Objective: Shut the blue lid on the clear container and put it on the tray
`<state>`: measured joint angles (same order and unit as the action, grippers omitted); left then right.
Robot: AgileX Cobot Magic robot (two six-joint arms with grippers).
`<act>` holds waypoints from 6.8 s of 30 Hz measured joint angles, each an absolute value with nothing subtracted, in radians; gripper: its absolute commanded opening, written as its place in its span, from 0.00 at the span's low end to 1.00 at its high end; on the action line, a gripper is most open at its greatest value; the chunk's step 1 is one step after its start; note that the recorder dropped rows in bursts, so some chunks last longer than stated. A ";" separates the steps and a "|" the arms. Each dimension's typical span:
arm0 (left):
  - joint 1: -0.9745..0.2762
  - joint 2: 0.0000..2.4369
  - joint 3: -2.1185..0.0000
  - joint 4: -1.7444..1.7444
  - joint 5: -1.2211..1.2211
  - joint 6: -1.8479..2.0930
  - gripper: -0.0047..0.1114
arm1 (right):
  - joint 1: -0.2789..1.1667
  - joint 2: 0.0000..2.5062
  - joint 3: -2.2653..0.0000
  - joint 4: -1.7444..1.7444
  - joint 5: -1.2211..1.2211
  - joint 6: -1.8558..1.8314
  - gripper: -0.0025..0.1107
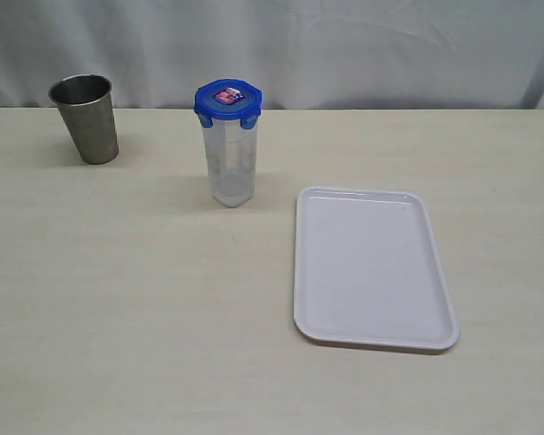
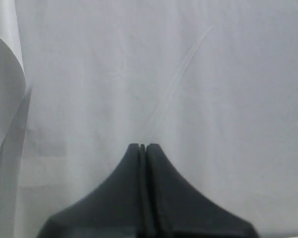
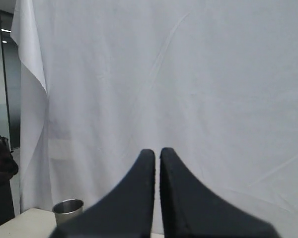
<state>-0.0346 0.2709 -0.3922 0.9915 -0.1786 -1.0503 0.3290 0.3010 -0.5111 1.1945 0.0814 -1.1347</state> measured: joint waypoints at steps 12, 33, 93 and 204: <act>-0.035 0.119 -0.381 0.990 -0.171 -1.071 0.04 | 0.329 0.168 -0.437 1.195 0.037 -1.091 0.06; -0.035 0.474 -0.238 0.912 -0.606 -0.949 0.16 | 0.329 0.387 -0.458 1.199 0.083 -1.036 0.06; -0.196 2.379 -1.229 0.833 -1.107 -0.331 0.77 | 0.124 2.064 -1.606 1.287 0.530 -0.971 0.06; -0.612 2.454 -1.472 1.043 -0.823 -0.600 0.90 | -0.010 1.988 -1.732 0.945 1.126 -0.717 0.06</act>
